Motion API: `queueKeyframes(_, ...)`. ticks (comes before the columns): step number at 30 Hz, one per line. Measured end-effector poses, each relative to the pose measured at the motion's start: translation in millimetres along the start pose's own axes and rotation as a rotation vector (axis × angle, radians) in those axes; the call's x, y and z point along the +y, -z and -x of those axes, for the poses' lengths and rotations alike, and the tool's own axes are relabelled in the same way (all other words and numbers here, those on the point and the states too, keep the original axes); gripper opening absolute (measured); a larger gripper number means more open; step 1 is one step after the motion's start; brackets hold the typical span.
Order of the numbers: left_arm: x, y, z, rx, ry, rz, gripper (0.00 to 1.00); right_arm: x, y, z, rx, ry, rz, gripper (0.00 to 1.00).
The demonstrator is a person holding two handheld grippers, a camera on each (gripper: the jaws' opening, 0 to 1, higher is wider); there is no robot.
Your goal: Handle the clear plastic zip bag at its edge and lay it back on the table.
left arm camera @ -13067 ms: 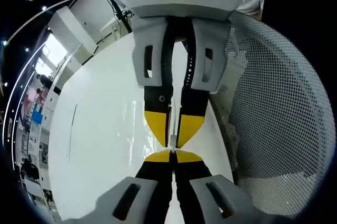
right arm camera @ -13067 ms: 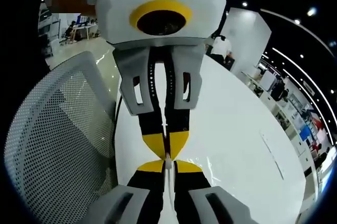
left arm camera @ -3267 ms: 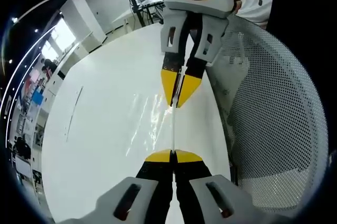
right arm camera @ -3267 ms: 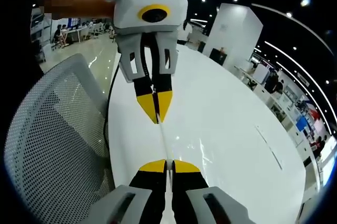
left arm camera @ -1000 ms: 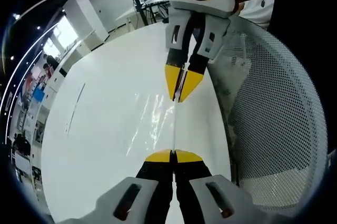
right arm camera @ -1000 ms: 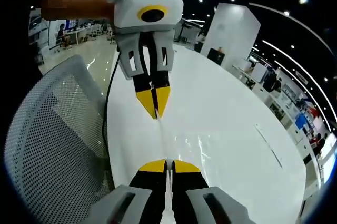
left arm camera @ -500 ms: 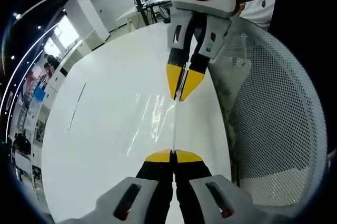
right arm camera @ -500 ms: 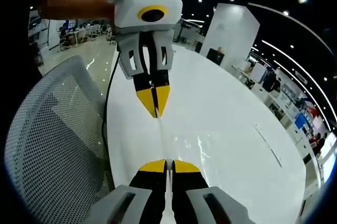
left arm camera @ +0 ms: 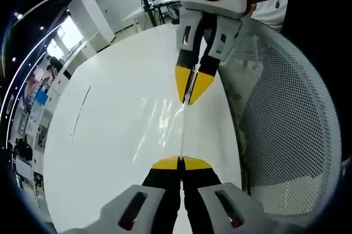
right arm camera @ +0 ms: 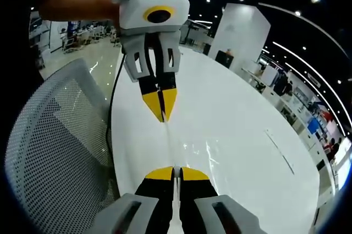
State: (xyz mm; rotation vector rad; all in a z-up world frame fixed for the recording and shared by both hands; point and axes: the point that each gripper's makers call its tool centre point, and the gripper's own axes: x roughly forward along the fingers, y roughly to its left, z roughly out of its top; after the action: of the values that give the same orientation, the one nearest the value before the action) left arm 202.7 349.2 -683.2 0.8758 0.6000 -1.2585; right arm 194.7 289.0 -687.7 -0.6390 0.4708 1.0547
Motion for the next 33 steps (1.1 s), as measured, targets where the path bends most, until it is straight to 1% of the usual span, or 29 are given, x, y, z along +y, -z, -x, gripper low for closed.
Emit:
queueKeyframes(23, -0.2, 2.2, 2.6, -0.002, -0.004, 0.008, 0.0, 1.3, 0.6, 1.9, 0.001, 0.004, -0.005, 0.0)
queueKeyframes(33, 3.8, 4.3, 3.7, -0.006, -0.013, 0.016, 0.0, -0.6, 1.4, 2.5, 0.001, 0.01, -0.011, 0.0)
